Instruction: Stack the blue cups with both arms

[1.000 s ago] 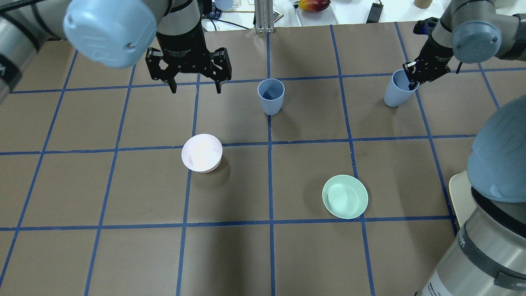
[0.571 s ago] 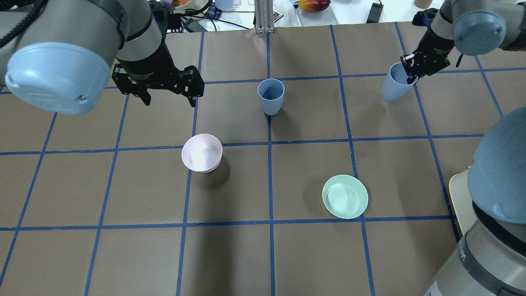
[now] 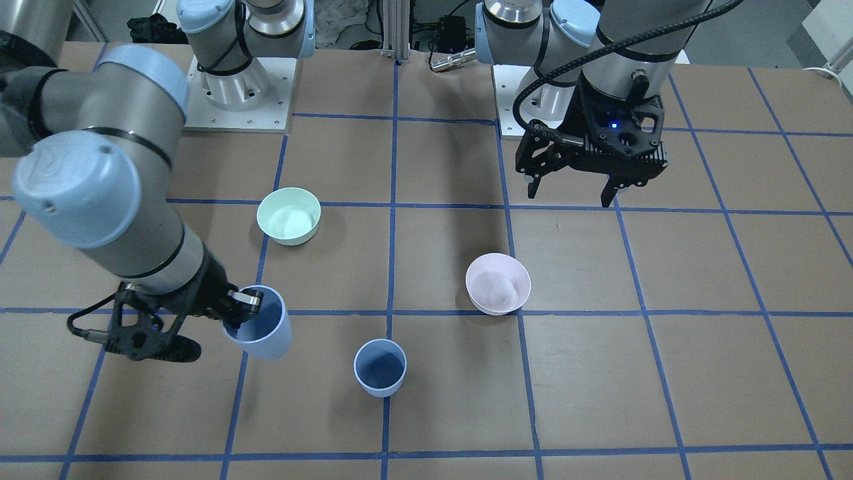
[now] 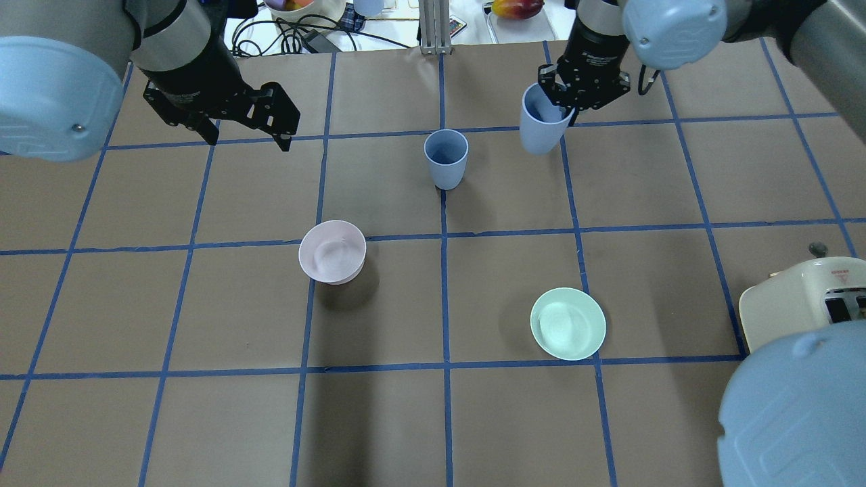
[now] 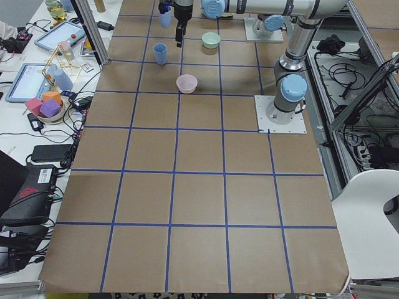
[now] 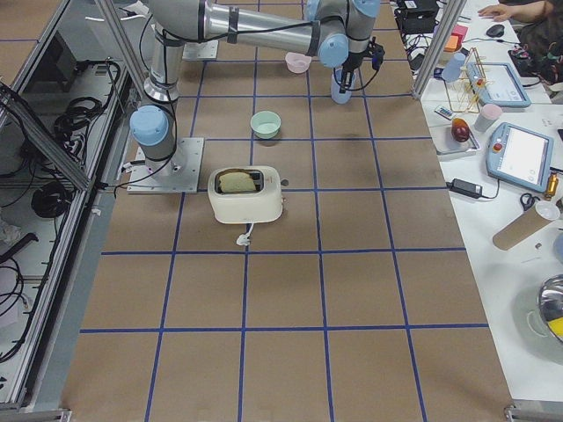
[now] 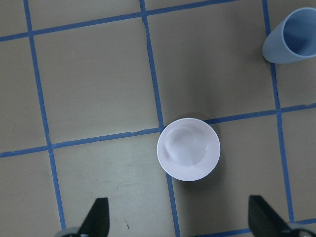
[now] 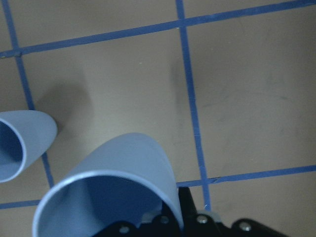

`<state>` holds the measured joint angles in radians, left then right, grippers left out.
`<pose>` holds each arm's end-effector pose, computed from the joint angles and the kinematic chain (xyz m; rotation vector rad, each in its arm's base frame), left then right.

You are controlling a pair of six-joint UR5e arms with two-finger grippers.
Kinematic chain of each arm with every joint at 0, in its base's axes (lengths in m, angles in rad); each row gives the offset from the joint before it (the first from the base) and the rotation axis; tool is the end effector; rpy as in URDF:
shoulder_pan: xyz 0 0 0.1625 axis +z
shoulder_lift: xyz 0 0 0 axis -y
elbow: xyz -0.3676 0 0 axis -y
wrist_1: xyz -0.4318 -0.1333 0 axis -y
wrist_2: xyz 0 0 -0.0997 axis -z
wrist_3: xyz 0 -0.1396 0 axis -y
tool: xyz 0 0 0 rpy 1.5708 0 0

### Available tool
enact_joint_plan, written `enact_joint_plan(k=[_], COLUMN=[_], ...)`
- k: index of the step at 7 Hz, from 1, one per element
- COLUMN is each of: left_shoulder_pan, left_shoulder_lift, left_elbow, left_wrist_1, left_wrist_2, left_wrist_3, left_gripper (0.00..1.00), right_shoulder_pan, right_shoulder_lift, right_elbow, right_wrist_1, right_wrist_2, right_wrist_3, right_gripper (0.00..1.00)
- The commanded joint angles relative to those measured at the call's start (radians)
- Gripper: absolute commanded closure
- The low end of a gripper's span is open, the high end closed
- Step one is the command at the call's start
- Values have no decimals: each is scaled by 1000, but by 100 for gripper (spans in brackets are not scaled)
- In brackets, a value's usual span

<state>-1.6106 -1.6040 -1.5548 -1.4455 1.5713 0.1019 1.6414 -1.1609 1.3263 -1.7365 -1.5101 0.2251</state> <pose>-0.1553 -0.5524 0.3944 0.2218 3.1253 -0.1694 0.1888 -0.6605 0.2892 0.2378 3.0723 0.0133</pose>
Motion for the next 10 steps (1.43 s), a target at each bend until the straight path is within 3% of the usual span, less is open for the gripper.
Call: enact_joint_plan(k=[1,3,10], left_shoulder_pan=[0,0,-2], left_shoulder_lift=[7,12,7], left_elbow=[-2,-4,-11], left_wrist_1=[-4,-4,7], left_wrist_2=[-17,-16,-14], left_wrist_3=[-2,-1,1], left_gripper=[0,0,0], right_shoulder_pan=[108,181,187], right_shoulder_lift=[32,65,145], right_elbow=[-73,-81,-78], right_wrist_1=[15,-12,-71], right_wrist_2=[30,31,16], right_wrist_3=[133,238,257], right_gripper=[100,100,100])
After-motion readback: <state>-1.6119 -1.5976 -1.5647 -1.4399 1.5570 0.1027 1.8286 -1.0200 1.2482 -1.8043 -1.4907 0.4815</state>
